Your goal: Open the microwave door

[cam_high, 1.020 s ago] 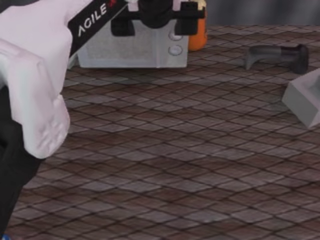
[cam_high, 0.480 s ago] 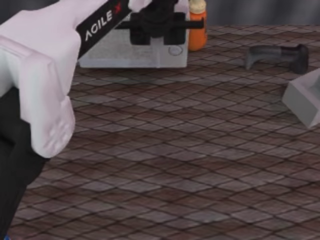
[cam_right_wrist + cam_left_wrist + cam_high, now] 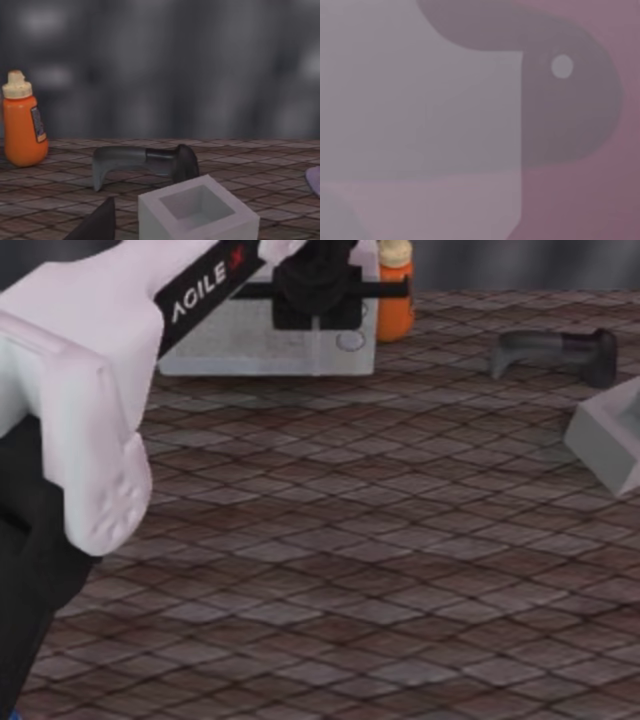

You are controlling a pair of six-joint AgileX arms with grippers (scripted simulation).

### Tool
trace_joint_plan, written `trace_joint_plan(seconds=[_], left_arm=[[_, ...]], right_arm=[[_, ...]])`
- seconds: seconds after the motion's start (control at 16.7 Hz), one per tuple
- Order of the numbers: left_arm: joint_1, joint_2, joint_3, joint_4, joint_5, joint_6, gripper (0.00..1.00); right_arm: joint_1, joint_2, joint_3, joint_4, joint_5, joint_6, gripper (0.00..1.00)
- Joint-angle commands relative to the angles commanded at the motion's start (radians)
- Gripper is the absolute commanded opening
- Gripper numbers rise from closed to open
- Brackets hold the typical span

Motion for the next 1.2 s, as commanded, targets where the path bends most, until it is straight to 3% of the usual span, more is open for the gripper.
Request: trace_joint_plan(seconds=[0.72,1.2], left_arm=[[-0.027,-0.17,-0.308,0.13,-0.014,-0.025,0.0],[-0.027,-0.174,-0.315,0.134,-0.015,-0.026,0.0]], right_arm=[[0.0,0.0,0.0,0.0,0.0,0.0,1.0],[0.0,0.0,0.0,0.0,0.0,0.0,1.0]])
